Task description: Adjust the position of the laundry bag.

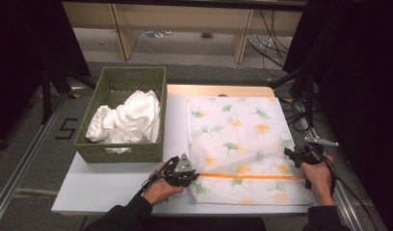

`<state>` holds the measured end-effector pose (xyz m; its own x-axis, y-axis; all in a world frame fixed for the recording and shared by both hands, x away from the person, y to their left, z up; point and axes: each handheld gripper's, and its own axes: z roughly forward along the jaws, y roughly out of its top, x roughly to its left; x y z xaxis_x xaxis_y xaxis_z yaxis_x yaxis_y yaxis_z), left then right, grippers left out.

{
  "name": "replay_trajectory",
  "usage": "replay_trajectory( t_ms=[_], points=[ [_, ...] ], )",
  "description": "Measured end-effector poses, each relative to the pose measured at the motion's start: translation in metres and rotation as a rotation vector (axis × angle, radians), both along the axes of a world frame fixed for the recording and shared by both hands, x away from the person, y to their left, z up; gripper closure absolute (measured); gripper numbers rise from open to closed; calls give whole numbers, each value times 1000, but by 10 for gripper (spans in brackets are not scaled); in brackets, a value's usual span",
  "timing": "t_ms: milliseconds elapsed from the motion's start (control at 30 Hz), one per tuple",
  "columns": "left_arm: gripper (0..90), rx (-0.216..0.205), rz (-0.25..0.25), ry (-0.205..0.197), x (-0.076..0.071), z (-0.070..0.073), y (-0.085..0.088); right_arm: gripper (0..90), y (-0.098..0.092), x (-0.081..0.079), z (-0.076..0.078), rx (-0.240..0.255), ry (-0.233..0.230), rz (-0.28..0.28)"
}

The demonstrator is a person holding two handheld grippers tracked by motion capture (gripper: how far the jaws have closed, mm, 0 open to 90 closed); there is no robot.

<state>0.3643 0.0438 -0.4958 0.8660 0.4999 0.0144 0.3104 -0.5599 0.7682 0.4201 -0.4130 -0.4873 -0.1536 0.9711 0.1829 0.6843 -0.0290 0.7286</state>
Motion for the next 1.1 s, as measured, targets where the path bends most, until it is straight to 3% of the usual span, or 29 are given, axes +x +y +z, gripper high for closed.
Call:
replay_trajectory(
  t_ms=[33,67,100,133,167,233,267,300,333,367,467,533,600,633,700,800,833,900,933,1067,1100],
  points=[
    [827,0,0,-2,0,0,0,617,-4,1,1,-59,-9,33],
    [827,2,2,-3,0,0,0,662,-2,2,0,-61,-7,20],
    [828,-9,2,-2,0,0,0,790,-4,3,2,-76,6,31],
    [828,-14,-1,3,0,0,0,790,-4,3,2,-76,6,31],
    [829,-9,1,-1,0,1,1,833,-8,6,1,-90,-37,93],
    [829,-2,1,5,1,2,3,834,-5,5,2,-97,-39,77],
    [830,-6,11,-1,2,2,4,836,-1,5,5,-92,-13,71],
    [830,-6,13,1,4,2,6,846,0,8,5,-90,-25,116],
    [830,-10,29,2,6,3,9,854,2,8,6,-119,-33,111],
    [830,-17,33,2,7,3,10,866,6,10,6,-106,-33,147],
    [830,-35,64,2,12,6,19,870,14,14,6,-86,-33,167],
    [830,-22,67,-4,14,7,24,873,19,16,5,-89,-36,182],
    [830,-20,84,-1,15,6,28,876,25,17,6,-124,-45,182],
    [830,-15,89,-2,15,6,30,877,28,19,4,-99,-40,200],
    [830,-24,94,2,15,7,34,878,34,20,4,-109,-51,210],
    [829,-11,107,7,13,7,41,880,42,20,6,-69,-55,247],
    [829,-9,108,10,12,7,45,880,45,21,6,-92,-70,260],
    [829,-11,116,15,11,8,49,882,53,19,7,-94,-58,255],
    [830,-13,114,16,11,8,50,884,54,21,8,-104,-52,294],
    [829,-4,130,14,9,9,63,884,64,23,8,-110,-71,320],
    [829,0,135,14,8,9,66,884,70,24,8,-104,-56,323]
  ],
)
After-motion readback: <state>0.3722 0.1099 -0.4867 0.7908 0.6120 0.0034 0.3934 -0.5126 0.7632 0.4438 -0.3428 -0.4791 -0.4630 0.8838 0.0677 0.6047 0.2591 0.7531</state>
